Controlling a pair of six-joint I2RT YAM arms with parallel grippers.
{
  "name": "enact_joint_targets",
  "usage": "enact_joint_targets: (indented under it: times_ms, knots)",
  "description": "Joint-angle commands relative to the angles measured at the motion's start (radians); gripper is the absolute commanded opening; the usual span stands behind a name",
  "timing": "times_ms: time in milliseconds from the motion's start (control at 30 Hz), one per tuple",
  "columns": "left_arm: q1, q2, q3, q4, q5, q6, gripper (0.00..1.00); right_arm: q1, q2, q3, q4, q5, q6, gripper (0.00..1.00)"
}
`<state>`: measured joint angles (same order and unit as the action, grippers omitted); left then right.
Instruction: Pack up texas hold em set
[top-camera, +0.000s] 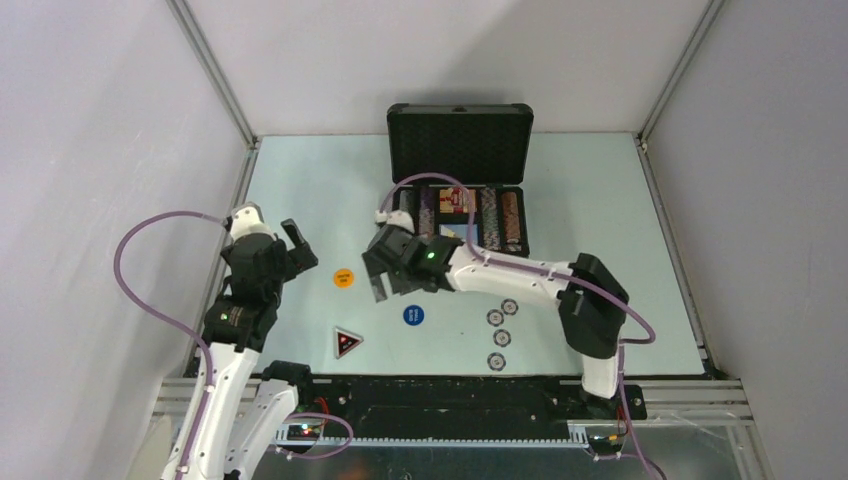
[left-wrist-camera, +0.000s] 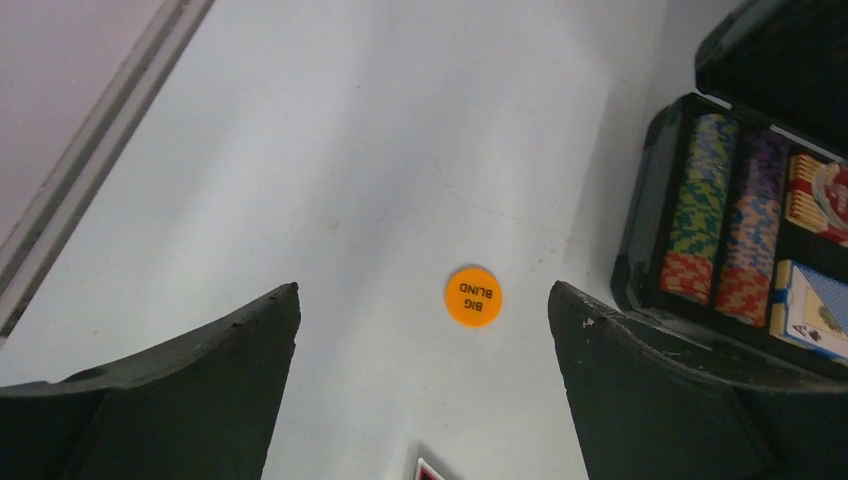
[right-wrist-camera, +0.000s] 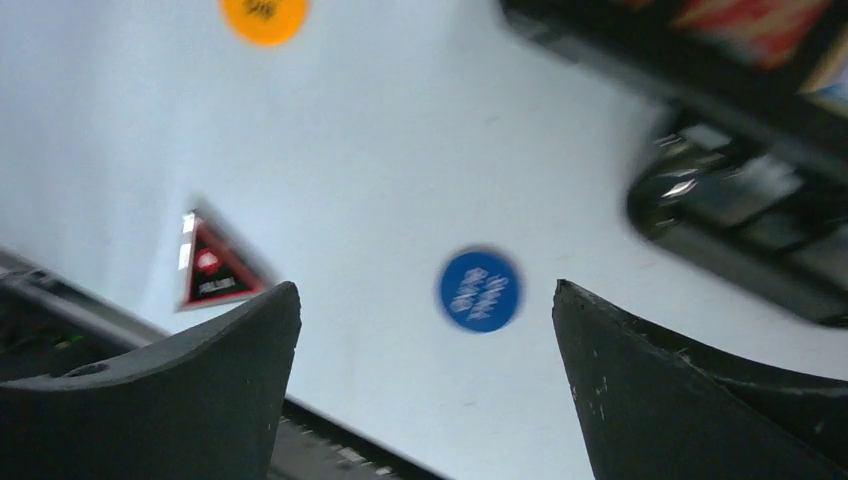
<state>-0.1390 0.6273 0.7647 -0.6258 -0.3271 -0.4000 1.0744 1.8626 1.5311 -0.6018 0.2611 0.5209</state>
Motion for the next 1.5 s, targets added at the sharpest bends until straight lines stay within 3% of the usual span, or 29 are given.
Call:
enact_joint_targets:
  times_ms: [0, 133, 333, 1467]
  knots:
    - [-0.001, -0.020, 0.038, -0.009, -0.129, -0.049, 0.98, 0.091, 0.077, 0.097, -0.084, 0.036, 0.335, 0.99]
    - [-0.001, -0.026, 0.061, -0.068, -0.344, -0.133, 0.98, 0.149, 0.142, 0.131, -0.060, 0.041, 0.443, 0.99]
    - [-0.002, -0.055, 0.068, -0.088, -0.406, -0.161, 0.98, 0.216, 0.295, 0.306, -0.132, 0.051, 0.506, 0.99]
    - [-0.002, -0.084, 0.071, -0.092, -0.388, -0.150, 0.98, 0.267, 0.555, 0.571, -0.270, -0.002, 0.466, 1.00]
